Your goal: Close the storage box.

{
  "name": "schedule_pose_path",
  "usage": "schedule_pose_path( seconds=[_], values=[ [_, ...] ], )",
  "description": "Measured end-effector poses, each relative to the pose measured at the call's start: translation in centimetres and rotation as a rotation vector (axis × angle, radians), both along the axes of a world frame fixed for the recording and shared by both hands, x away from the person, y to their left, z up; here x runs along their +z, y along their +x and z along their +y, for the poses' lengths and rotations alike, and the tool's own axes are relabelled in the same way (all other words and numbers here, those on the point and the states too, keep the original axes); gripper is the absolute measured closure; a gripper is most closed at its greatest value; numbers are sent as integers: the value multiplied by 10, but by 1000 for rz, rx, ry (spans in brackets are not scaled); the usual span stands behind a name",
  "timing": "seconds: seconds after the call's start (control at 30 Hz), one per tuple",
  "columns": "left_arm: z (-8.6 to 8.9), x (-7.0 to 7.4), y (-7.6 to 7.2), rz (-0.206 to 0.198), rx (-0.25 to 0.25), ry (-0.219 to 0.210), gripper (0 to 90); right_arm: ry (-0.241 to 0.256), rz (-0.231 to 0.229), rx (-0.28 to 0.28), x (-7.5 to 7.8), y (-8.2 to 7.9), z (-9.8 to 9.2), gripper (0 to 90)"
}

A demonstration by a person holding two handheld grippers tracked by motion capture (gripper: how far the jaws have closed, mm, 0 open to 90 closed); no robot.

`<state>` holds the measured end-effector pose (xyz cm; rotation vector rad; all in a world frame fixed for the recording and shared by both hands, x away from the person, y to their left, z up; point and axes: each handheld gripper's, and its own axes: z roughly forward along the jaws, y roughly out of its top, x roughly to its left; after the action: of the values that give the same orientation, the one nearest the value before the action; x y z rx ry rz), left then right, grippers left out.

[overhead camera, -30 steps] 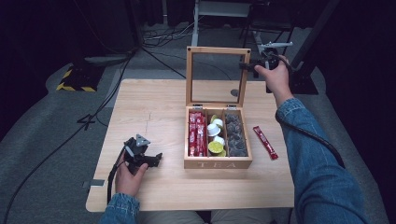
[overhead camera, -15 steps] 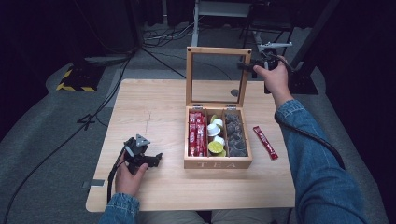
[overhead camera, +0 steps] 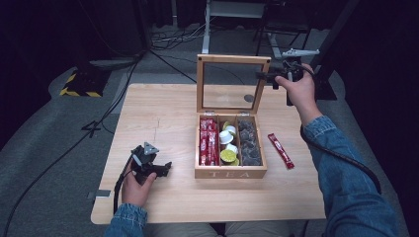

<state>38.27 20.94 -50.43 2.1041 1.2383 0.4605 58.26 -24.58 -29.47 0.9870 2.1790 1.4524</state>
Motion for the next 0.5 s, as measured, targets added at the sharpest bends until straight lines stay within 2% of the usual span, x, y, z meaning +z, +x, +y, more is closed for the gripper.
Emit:
schedule_pose_path(
  seconds=[0.07, 0.1, 0.2, 0.23, 0.5],
  values=[
    [0, 0, 0, 0, -1, 0, 99, -3, -4, 6, 1, -4, -1, 457],
    [0, 0, 0, 0, 0, -1, 99, -14, -16, 19, 4, -13, -2, 476],
    [0, 0, 0, -1, 0, -1, 99, -10, -25, 30, 6, -20, -3, 485],
    [0, 0, 0, -1, 0, -1, 99, -10, -30, 44, 9, -28, -5, 498],
    [0, 0, 1, -1, 1, -1, 99, -40, -22, 87, 14, -52, -5, 515]
  ],
)
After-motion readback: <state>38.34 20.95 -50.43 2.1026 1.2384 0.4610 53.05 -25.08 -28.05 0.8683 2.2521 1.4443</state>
